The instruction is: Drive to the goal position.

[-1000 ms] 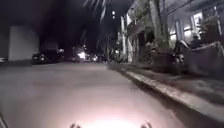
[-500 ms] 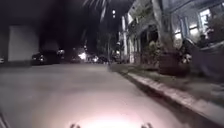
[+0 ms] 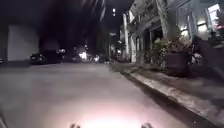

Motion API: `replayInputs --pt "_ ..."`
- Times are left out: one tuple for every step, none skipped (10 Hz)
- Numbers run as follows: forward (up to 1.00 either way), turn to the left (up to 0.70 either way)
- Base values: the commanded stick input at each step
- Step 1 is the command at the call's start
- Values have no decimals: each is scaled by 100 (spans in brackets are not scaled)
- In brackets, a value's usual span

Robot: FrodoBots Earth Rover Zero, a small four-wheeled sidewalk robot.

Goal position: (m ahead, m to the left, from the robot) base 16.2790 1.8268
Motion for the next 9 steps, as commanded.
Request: replayInputs --pt "70 0" --pt "70 0" --pt "70 0" --pt "70 0" --pt "70 27" --pt "70 35" --pt "70 29" --pt "70 0" --pt "70 0"
